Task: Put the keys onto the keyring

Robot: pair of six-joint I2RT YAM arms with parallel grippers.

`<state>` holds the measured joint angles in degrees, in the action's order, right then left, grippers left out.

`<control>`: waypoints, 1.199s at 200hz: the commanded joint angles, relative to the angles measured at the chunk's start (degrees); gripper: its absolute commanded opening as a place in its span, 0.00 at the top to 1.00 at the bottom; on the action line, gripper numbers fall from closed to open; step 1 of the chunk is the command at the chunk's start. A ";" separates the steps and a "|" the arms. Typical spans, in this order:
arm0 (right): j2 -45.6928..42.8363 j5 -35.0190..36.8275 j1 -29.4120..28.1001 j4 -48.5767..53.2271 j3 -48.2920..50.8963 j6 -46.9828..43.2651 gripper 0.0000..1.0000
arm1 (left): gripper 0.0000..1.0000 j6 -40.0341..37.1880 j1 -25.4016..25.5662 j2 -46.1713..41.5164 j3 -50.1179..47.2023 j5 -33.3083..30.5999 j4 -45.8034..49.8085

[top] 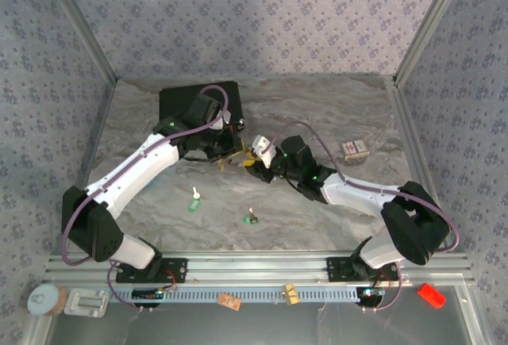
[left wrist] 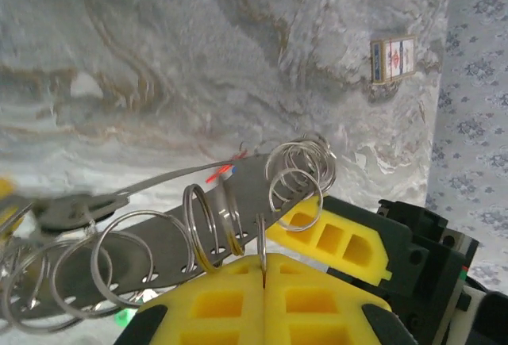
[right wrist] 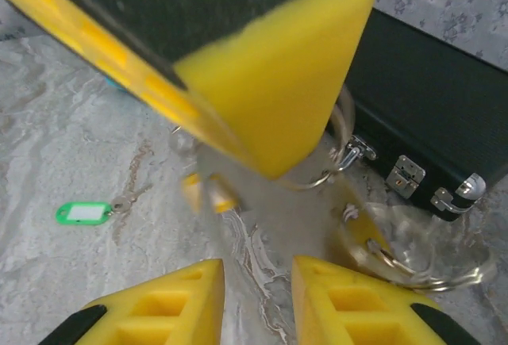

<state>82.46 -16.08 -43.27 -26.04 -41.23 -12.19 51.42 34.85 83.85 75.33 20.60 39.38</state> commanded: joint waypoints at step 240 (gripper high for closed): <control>5.33 5.32 -3.56 -17.70 6.27 -11.15 0.78 | 1.00 33.27 -4.64 5.28 -5.80 16.84 -0.18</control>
<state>86.80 -11.27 -46.30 -41.04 -33.58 -23.83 82.15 30.33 89.69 69.95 35.38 39.18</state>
